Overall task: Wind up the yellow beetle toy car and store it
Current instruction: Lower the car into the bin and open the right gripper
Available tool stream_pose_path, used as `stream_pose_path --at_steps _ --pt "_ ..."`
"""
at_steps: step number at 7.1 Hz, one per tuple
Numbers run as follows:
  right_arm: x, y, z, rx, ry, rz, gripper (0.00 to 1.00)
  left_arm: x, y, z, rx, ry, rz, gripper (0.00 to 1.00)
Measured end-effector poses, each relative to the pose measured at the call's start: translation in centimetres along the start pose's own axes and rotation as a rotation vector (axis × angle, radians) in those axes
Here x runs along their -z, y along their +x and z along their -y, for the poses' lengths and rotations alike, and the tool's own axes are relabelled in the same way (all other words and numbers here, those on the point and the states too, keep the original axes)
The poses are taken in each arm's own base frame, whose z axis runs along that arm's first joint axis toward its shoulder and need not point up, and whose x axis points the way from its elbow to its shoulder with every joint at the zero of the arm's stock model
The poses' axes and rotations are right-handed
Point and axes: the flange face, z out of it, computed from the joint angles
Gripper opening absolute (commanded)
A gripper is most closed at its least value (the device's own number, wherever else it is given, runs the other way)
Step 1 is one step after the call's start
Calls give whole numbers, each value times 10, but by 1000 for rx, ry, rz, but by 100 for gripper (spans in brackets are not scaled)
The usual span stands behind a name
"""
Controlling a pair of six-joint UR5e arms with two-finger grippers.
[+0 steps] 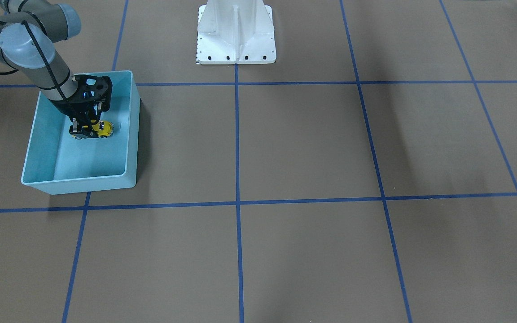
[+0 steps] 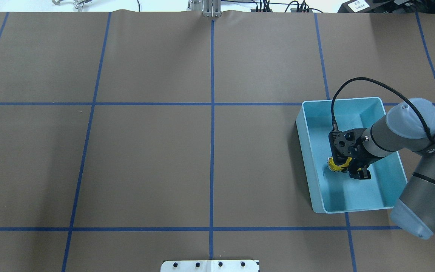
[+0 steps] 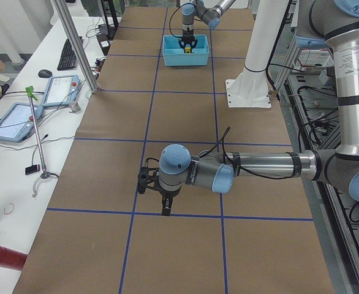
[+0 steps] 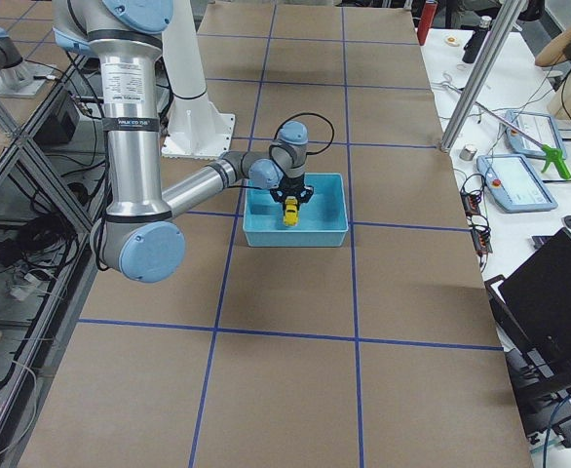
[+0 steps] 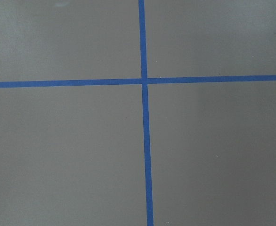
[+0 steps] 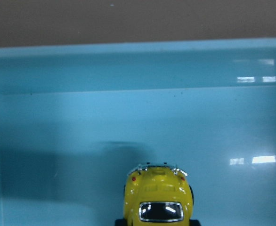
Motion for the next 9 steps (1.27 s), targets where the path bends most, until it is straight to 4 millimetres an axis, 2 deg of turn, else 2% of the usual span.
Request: stream_pose_path --at_steps 2,3,4,6,8,9 --pt "6 -5 0 -2 19 -11 100 0 0 0 -1 1 0 100" --pt "19 -8 1 -3 45 -25 100 0 0 0 -1 1 0 100" --pt "44 -8 -1 -18 87 -34 100 0 0 0 -1 0 0 100" --pt "115 -4 -28 -135 178 -46 100 0 0 0 0 0 0 100" --pt "183 8 -65 -398 204 -86 100 0 0 0 -1 1 0 100" --pt "215 17 -92 -589 204 -114 100 0 1 0 -1 1 0 100"
